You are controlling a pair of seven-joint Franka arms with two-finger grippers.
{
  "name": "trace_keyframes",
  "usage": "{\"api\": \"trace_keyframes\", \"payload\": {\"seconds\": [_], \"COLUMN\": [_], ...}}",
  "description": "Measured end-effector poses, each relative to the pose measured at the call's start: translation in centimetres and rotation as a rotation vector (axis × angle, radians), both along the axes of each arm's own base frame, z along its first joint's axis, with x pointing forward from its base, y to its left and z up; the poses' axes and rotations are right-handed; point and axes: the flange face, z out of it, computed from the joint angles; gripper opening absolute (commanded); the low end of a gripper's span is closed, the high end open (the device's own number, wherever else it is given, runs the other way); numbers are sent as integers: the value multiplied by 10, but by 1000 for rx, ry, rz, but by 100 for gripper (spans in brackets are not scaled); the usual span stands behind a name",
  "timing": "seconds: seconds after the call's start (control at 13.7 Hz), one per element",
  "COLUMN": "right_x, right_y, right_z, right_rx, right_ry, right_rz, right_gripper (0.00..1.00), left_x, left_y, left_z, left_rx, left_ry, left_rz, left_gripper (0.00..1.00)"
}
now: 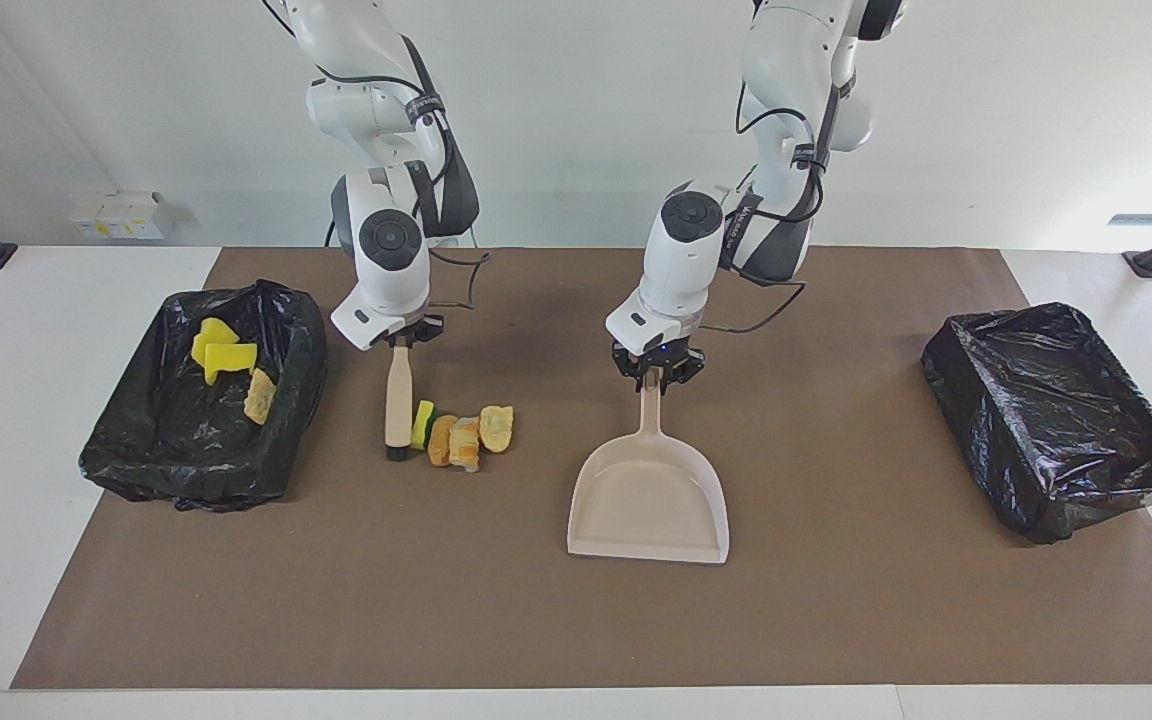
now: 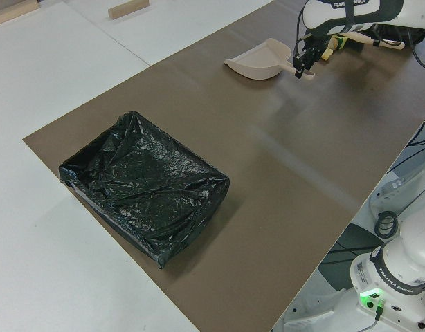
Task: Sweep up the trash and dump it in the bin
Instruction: 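Grasp the dustpan with the left gripper while the right gripper moves the brush, then hold the dustpan by the crusts while the right gripper sweeps them in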
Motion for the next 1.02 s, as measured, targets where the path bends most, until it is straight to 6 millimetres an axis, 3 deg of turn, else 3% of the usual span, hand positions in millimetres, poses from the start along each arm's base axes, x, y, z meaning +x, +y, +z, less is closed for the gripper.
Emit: {"api": "trace_keyframes", "payload": {"seconds": [0.36, 0.66, 1.02], "right_x": [7, 2, 18], "right_y": [30, 61, 60], "right_z": [1, 7, 33], "right_rx": [74, 104, 95], "right_ry": [0, -4, -49], "right_rz": [-13, -13, -100], "right_gripper": [0, 0, 0], "left_x": [7, 44, 70], "left_y": [13, 80, 155], "left_z": [4, 31, 46], "left_rx": [13, 33, 41], "left_ry": [4, 12, -1], "left_rz": [-85, -346, -797], "left_gripper": [0, 0, 0]}}
